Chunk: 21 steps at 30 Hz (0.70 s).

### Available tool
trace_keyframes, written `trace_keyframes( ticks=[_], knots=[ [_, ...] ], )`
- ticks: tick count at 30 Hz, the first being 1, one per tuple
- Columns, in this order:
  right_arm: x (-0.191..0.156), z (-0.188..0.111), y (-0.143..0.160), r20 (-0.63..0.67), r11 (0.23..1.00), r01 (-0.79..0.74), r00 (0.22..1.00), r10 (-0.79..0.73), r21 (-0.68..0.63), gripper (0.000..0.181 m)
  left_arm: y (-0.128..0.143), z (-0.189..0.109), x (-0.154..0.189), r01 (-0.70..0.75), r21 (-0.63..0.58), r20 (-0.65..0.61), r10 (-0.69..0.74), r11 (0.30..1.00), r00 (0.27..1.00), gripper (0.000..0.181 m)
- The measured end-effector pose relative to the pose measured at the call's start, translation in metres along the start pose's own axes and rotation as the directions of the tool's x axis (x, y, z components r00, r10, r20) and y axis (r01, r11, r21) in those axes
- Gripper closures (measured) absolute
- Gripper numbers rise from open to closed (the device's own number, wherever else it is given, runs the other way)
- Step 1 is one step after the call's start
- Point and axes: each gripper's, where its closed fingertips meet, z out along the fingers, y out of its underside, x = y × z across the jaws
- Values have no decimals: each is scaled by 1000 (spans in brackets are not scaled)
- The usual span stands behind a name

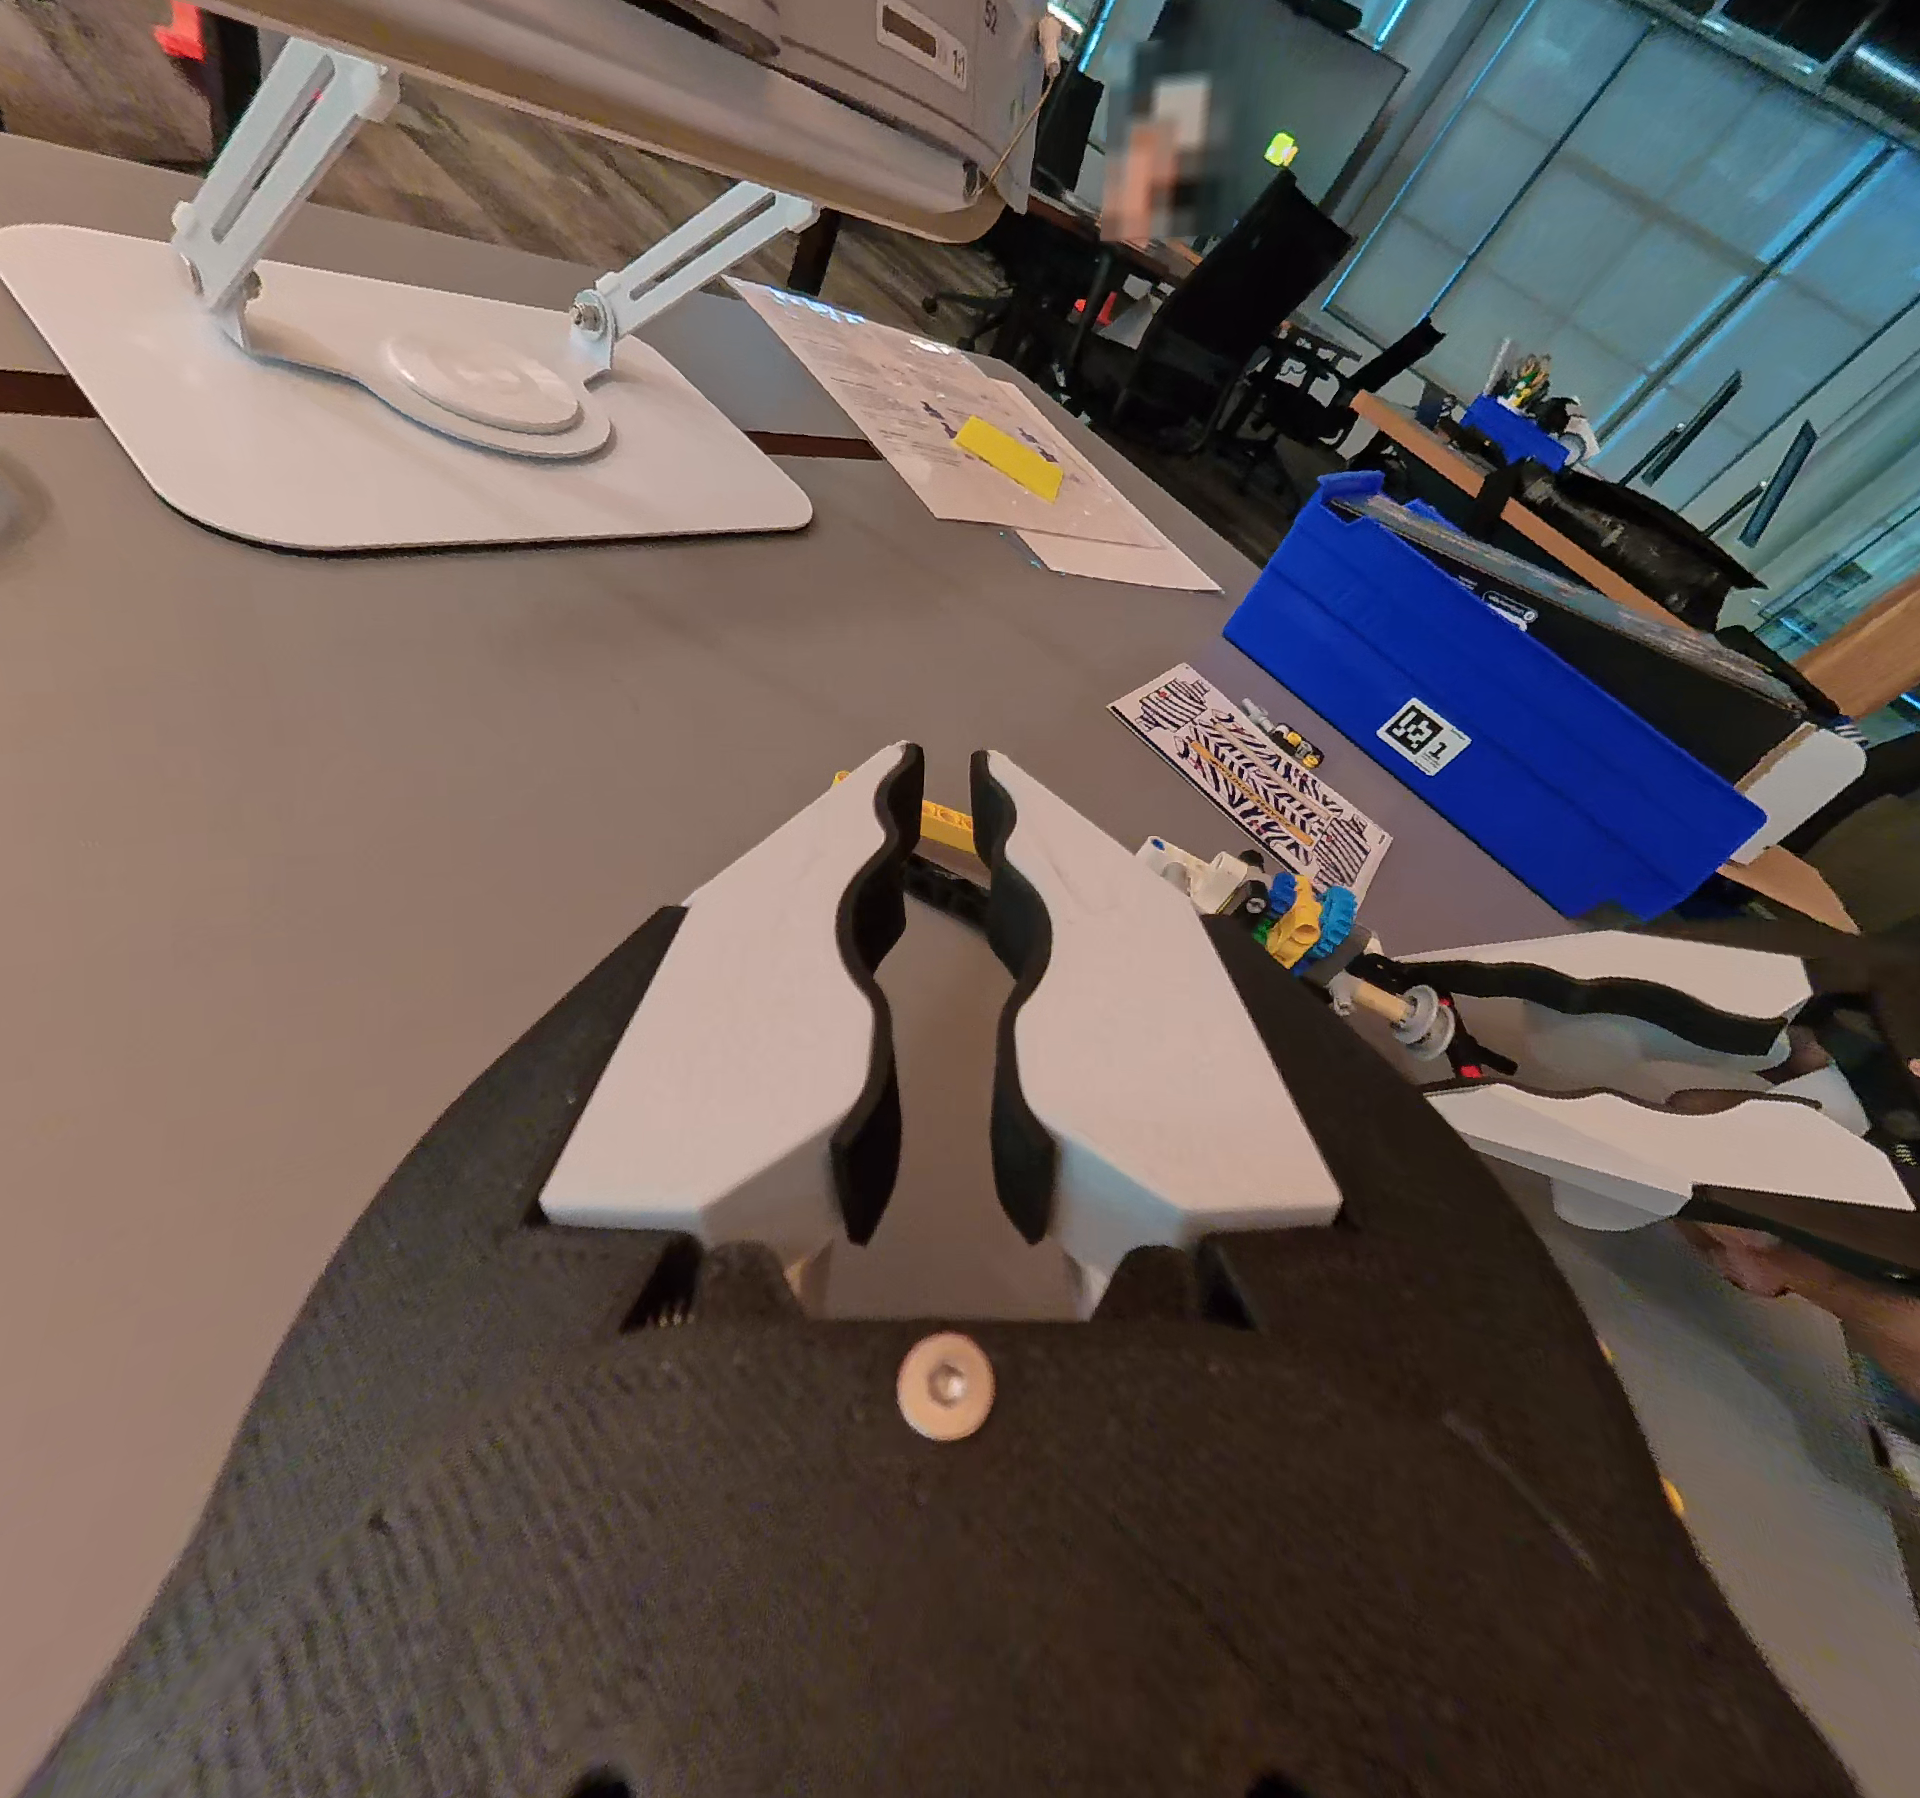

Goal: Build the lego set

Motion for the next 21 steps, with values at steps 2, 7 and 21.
trace_keyframes(
  ticks=[2, 7, 21],
  knots=[
    [0, 0, 0, 6, 1000, 1, 1000, -1, 15, 138, 1, 1, 1, -7, -5, 2, 7, 1000, 1000, 174],
    [-1, 0, -1, 13, 999, 11, 1000, -11, 38, 138, 5, 3, 0, -18, -21, 7, 18, 1000, 1000, 174],
    [1, 2, 2, 33, 997, 1, 999, -3, 78, 138, 12, 7, 4, -43, -49, 8, 44, 998, 999, 174]
  ],
)
